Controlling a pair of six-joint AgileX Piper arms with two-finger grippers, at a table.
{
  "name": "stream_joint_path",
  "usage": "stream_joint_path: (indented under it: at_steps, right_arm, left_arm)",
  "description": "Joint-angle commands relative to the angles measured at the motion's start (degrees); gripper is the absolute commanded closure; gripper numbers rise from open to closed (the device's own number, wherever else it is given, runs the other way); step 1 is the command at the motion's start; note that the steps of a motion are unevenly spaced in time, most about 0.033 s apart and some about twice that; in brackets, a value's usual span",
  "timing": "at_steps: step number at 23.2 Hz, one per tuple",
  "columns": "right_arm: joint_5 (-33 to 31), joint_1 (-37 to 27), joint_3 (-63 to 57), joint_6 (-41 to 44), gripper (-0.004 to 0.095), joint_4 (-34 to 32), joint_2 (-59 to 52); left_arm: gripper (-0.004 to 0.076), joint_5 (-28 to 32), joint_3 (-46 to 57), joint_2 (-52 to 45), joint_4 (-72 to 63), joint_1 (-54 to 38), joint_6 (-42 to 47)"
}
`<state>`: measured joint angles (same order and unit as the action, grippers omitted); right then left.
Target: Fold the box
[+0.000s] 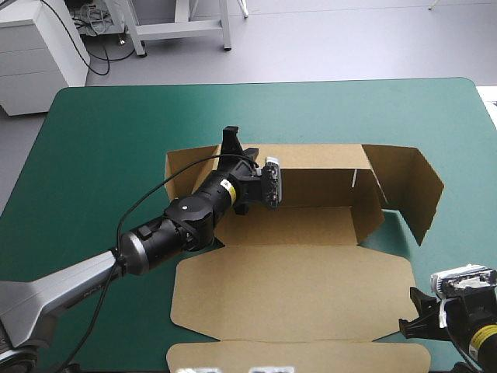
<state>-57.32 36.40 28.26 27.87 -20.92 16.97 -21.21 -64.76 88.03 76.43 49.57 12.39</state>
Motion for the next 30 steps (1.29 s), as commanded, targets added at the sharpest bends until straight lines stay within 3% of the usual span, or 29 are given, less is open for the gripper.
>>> stream_joint_path:
  at_steps: [1,9,18,26,30]
  right_arm:
    - [2.46,-0.11,2.01,-0.12,0.0477,-2.07,0.96]
    - [1.16,-0.11,10.76,2.34,0.0475,-5.32,2.4]
    - [-5.8,-0.11,31.77,4.7,0.0475,-15.92,20.61]
    - [-8.7,-0.11,46.04,4.49,0.0475,-19.76,32.22]
    - [-9.25,-0.11,50.59,4.02,0.0476,-20.5,37.07]
  left_arm:
    - [0.0731,-0.48,-2.78,-1.82,-0.95,0.39,1.28]
    - [0.0732,-0.65,-3.05,-1.82,-10.31,0.39,1.51]
    - [0.0733,-0.82,-3.05,-1.63,-10.2,0.39,3.09]
    - [0.0733,-7.91,-3.05,-1.37,-6.27,2.26,3.23]
    - [0.0733,-11.05,-2.94,0.07,-0.24,5.95,8.82]
